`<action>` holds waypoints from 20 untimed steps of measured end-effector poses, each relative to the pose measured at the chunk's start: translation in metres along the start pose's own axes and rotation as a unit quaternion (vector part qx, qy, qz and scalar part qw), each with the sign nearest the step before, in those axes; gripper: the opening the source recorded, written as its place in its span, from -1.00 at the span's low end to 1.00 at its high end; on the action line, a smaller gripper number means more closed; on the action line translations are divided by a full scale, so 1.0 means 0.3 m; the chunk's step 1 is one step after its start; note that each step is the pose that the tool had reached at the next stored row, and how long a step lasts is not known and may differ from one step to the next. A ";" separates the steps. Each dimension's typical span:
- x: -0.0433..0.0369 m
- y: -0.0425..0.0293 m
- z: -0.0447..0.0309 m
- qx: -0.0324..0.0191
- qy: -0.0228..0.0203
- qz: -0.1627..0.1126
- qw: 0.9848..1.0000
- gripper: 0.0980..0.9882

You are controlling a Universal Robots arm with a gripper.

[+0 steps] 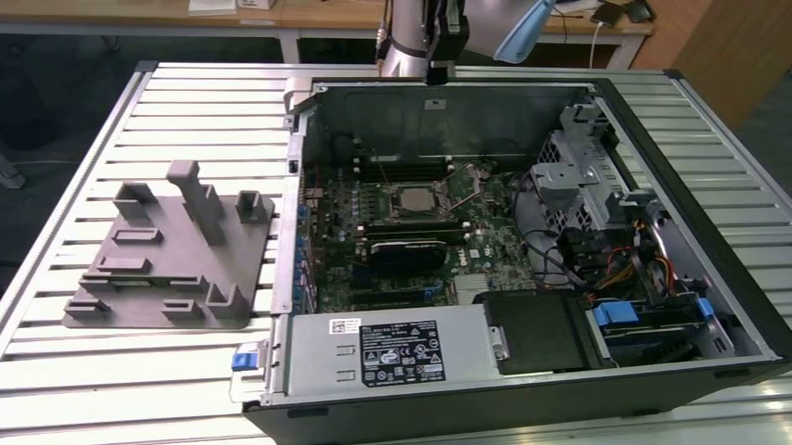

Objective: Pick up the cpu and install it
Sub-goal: 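Place the cpu into insertion slot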

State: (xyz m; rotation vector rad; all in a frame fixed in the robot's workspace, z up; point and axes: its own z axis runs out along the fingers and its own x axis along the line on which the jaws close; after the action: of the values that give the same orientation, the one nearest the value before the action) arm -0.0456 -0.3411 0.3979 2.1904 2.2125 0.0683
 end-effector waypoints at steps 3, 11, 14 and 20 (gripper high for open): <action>0.000 0.000 0.000 0.000 0.000 0.000 1.000 -0.98; 0.000 0.000 0.001 0.000 0.000 0.000 1.000 -0.98; -0.001 -0.003 0.058 0.000 0.000 0.000 1.000 -0.98; -0.001 -0.003 0.059 0.000 0.000 0.000 1.000 -0.98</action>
State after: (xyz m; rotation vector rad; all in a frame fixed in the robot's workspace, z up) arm -0.0456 -0.3411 0.3802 2.1904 2.2126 0.0682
